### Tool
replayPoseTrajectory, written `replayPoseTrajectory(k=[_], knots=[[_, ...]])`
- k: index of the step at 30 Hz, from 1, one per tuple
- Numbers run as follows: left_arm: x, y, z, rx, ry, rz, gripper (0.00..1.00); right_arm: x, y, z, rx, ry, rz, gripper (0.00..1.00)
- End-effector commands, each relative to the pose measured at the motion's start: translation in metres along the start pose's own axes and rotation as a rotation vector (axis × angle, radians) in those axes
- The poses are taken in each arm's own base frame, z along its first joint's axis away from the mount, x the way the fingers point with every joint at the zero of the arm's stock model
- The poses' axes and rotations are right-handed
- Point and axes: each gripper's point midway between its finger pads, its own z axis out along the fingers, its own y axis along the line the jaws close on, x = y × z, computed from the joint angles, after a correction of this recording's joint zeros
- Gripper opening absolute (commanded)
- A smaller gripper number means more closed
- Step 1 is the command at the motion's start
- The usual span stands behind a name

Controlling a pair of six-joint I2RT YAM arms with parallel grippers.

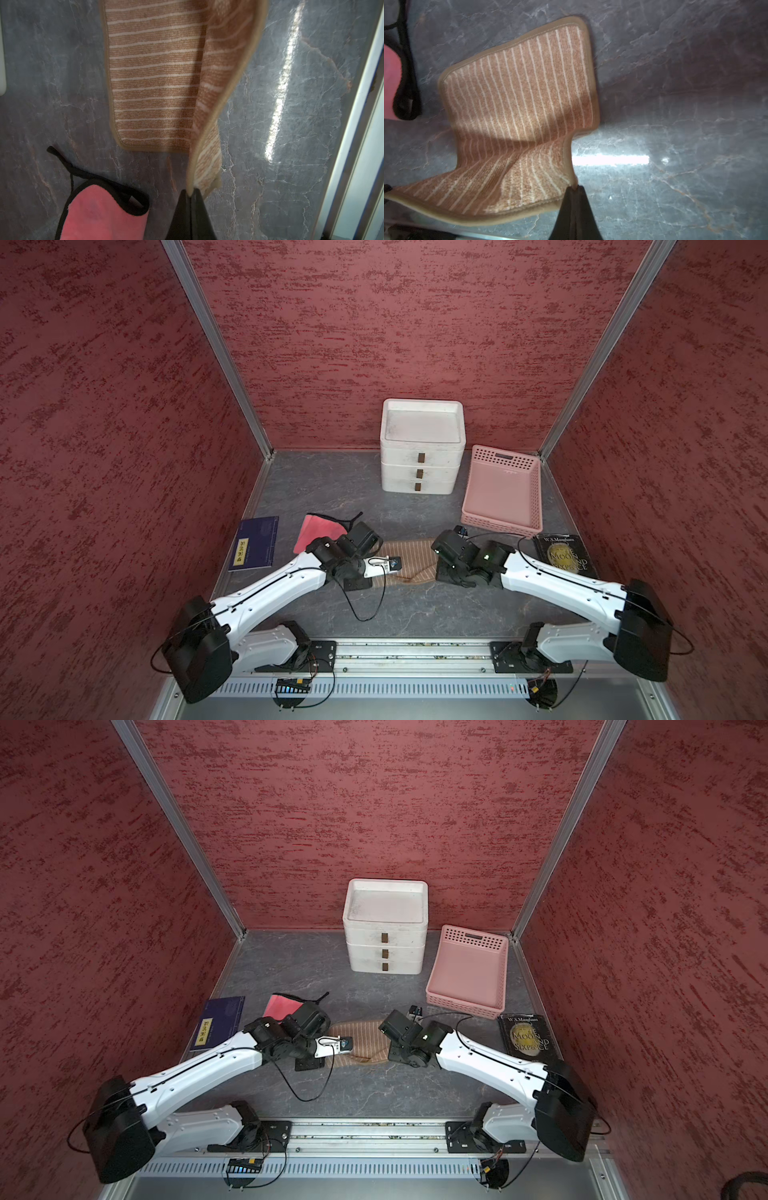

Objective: Fold the square dishcloth
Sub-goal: Fold the cleaning item at the center of the board.

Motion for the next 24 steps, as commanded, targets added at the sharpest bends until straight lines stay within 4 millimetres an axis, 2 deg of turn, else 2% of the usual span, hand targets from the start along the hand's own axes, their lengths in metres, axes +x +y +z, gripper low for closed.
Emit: replayPoseTrajectory(k=[1,10,14,16,17,19,21,24], knots=[[-0.002,0.020,0.009,-0.033,-0.013,0.019,0.00,-0.023,0.010,-0.002,-0.040,-0.020,0.005,0.00],[0.008,0.060,0.034,-0.093,0.043,0.002,0.00,-0.060,0.011,0.033,-0.030,0.014,0.043,0.00],[0.001,0.086,0.050,-0.181,0.039,-0.004,0.01,-0.075,0.014,0.047,-0.021,0.018,0.052,0.00],[0.001,0.097,0.059,-0.221,0.051,-0.013,0.02,-0.084,0.014,0.054,-0.003,0.011,0.050,0.26],[0.002,0.100,0.062,-0.232,0.060,-0.015,0.04,-0.089,0.015,0.056,0.003,0.005,0.048,0.46],[0.006,0.103,0.068,-0.247,0.088,-0.012,0.13,-0.100,0.014,0.055,0.026,-0.021,0.031,0.65],[0.010,0.108,0.069,-0.268,0.112,-0.012,0.19,-0.113,0.012,0.047,0.061,-0.071,0.009,0.75],[0.012,0.114,0.061,-0.298,0.121,-0.021,0.46,-0.132,0.009,0.026,0.081,-0.172,-0.037,0.78]])
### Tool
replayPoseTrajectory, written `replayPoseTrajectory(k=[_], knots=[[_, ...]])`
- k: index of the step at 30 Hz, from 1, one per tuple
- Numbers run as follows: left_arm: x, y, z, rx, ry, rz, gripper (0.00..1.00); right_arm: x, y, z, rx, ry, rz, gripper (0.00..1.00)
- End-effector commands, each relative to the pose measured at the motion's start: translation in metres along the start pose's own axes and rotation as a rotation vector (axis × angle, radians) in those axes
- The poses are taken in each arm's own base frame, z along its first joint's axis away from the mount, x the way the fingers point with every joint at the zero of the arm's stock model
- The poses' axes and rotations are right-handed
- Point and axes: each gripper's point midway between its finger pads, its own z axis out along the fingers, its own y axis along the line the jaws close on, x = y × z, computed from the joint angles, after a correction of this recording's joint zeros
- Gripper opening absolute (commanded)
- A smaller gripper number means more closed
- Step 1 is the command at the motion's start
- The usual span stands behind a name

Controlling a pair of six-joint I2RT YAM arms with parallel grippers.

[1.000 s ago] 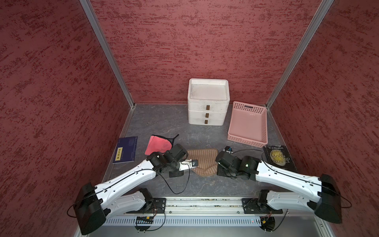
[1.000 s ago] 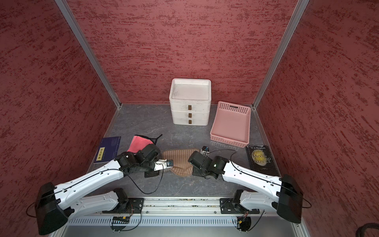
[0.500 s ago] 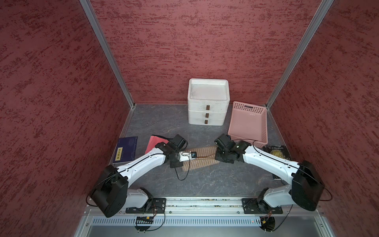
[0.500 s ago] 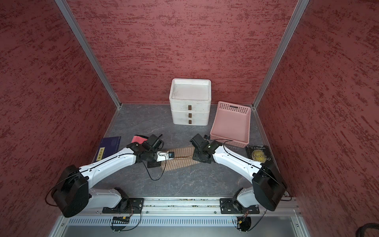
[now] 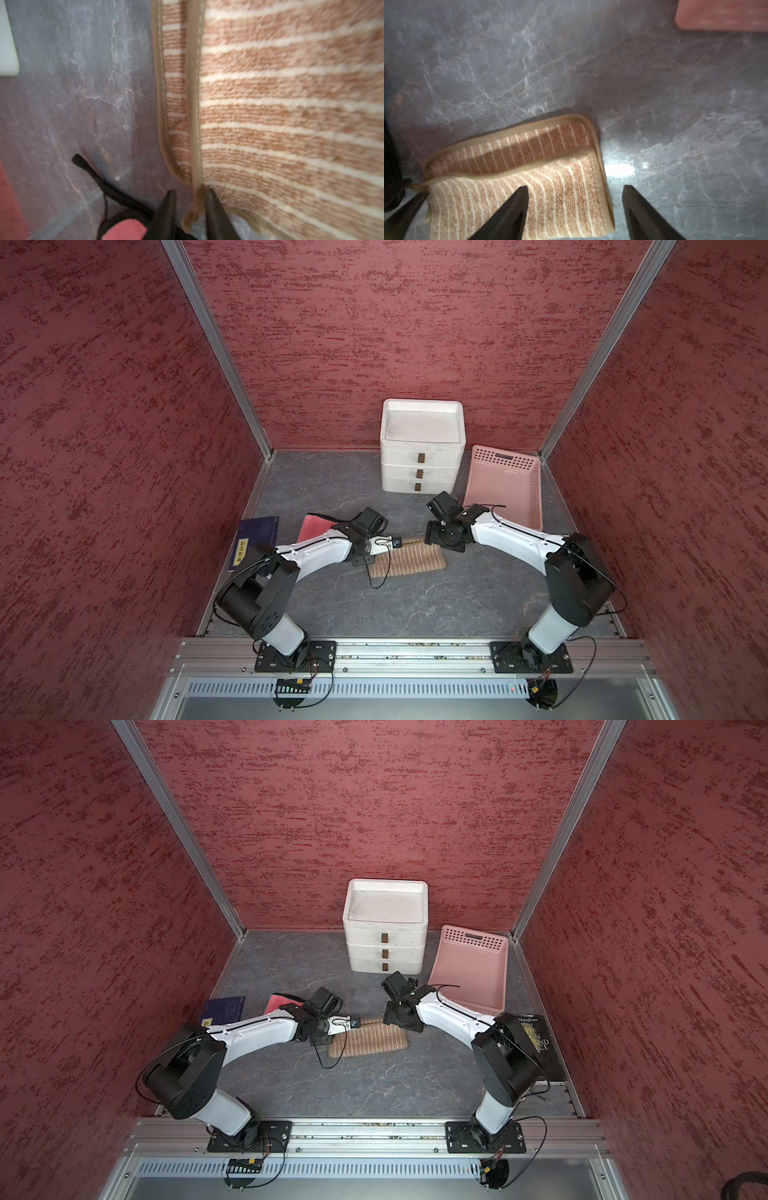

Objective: Fold the square dishcloth
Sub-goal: Fold the cleaning item at the center of the board, then adjust the cleaning item at the center of the board.

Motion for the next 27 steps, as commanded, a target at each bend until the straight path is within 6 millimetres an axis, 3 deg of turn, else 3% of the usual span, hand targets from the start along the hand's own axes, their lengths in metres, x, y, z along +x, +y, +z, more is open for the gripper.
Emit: replayPoseTrajectory(k=[1,3,7,9,12,15,20,23,27], knots=[[-0.004,0.027,-0.011,-0.098,-0.015,-0.021,0.55,-0.031,-0.004,-0.030,0.021,-0.144,-0.060,0.78],[-0.004,0.032,-0.023,-0.115,-0.038,-0.030,0.63,-0.030,0.005,-0.041,-0.050,-0.153,-0.076,0.73],[-0.008,0.040,-0.048,-0.146,-0.065,-0.037,0.64,-0.006,0.049,-0.049,-0.339,-0.057,-0.140,0.50],[-0.014,0.036,-0.055,-0.148,-0.080,-0.041,0.64,0.006,0.064,-0.041,-0.409,0.021,-0.170,0.38],[-0.028,0.019,-0.056,-0.129,-0.095,-0.032,0.64,0.013,0.071,-0.015,-0.397,0.117,-0.190,0.23],[-0.050,0.001,-0.052,-0.098,-0.148,-0.055,0.60,0.005,0.056,0.022,-0.331,0.153,-0.124,0.09],[-0.052,-0.022,-0.025,-0.040,-0.103,-0.049,0.56,0.010,0.030,0.069,-0.263,0.228,-0.053,0.06],[-0.040,-0.030,-0.006,-0.041,-0.049,-0.022,0.56,0.021,0.011,0.086,-0.216,0.254,-0.030,0.03],[-0.027,-0.021,0.015,-0.081,0.016,-0.020,0.57,0.036,-0.008,0.085,-0.189,0.248,-0.004,0.01]])
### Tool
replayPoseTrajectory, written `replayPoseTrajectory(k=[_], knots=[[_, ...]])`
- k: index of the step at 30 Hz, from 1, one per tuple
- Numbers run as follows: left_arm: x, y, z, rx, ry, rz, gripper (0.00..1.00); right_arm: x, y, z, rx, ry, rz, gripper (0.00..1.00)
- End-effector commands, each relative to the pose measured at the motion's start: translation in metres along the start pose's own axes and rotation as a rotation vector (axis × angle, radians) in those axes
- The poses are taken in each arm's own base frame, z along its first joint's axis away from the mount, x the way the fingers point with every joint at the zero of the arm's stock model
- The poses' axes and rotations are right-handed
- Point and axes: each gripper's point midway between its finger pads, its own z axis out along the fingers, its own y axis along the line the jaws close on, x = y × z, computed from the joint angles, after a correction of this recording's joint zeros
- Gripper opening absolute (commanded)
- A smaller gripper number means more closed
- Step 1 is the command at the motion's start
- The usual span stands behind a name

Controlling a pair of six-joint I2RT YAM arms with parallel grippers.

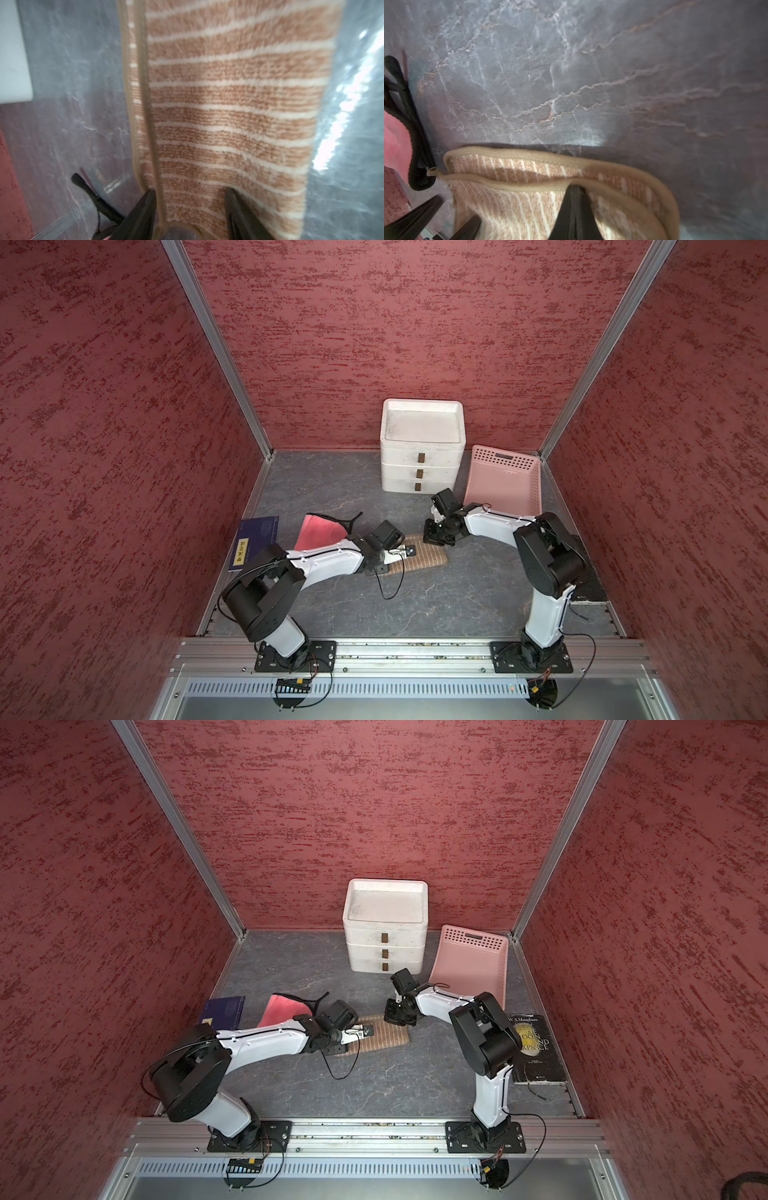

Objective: Fold the square dishcloth
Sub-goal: Adjust the cleaning item at the center of the board.

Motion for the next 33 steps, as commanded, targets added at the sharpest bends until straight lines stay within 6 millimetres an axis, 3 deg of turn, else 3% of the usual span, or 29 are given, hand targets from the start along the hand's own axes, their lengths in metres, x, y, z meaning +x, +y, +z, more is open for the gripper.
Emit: replayPoseTrajectory(k=[1,6,12,15,17,19,24,29,33], knots=[[0.011,0.012,0.017,-0.059,0.048,-0.016,0.57,0.030,-0.039,0.009,0.094,0.037,0.056,0.01],[0.011,0.032,0.035,-0.099,0.062,-0.006,0.58,0.079,-0.052,0.000,0.090,0.048,0.073,0.00],[-0.022,0.077,0.050,-0.250,-0.022,0.044,0.59,0.165,-0.027,0.001,0.037,0.118,-0.003,0.00],[-0.049,0.103,0.027,-0.341,-0.126,0.035,0.60,0.181,-0.008,-0.011,-0.048,0.144,-0.027,0.00],[-0.063,0.121,-0.001,-0.383,-0.203,-0.005,0.61,0.177,0.005,-0.027,-0.107,0.135,-0.051,0.00],[-0.068,0.126,-0.032,-0.357,-0.279,-0.047,0.63,0.163,0.026,-0.050,-0.167,0.117,-0.088,0.00],[-0.050,0.084,-0.079,-0.152,-0.353,-0.107,0.65,0.109,0.051,-0.069,-0.223,0.061,-0.113,0.00],[-0.040,0.013,-0.111,0.064,-0.393,-0.089,0.64,0.058,0.083,-0.038,-0.249,0.106,-0.171,0.01],[-0.048,-0.051,-0.120,0.199,-0.411,-0.002,0.64,0.036,0.105,-0.003,-0.249,0.180,-0.198,0.03]])
